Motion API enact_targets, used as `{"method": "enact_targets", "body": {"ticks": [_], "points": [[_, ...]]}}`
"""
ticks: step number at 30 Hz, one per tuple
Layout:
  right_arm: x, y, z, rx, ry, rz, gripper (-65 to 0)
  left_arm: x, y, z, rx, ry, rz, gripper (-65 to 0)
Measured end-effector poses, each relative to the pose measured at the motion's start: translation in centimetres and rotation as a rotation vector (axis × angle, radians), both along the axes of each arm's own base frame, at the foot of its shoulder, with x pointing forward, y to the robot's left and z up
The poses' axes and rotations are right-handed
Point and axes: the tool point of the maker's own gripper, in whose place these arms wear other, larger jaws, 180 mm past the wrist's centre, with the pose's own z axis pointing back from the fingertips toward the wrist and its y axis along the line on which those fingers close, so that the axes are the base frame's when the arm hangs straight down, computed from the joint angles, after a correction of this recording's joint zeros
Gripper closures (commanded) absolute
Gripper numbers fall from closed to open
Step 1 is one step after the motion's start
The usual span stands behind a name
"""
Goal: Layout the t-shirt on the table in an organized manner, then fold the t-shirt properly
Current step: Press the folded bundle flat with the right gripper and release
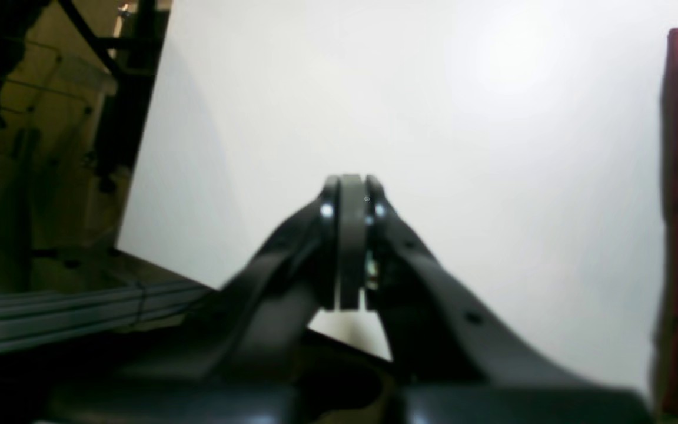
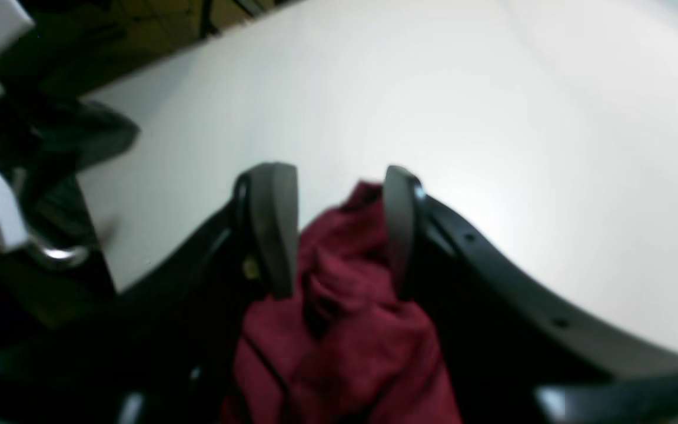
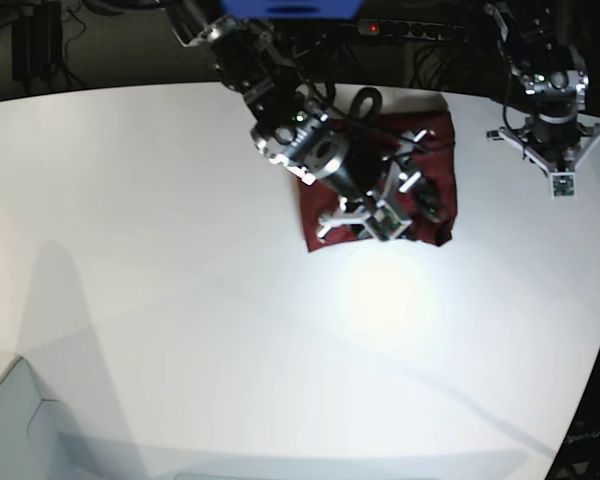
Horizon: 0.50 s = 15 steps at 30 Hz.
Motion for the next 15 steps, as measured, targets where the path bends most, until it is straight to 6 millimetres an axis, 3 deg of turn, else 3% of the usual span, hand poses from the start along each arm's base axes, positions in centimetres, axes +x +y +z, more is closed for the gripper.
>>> {"method": "enact_targets", "body": {"ticks": [5,15], "points": [[0.5,-2.3,-1.7,-0.012,0.049,-0.074,-32.6,0.2,-0.1,0.1,0.0,-0.004,-0.004,0.0],[-1.7,-2.7,-5.7,-0.059,0.146,-0.065,-32.7,0.1,0.0,0.0,0.0,-0.003,-0.001,0.0]]}}
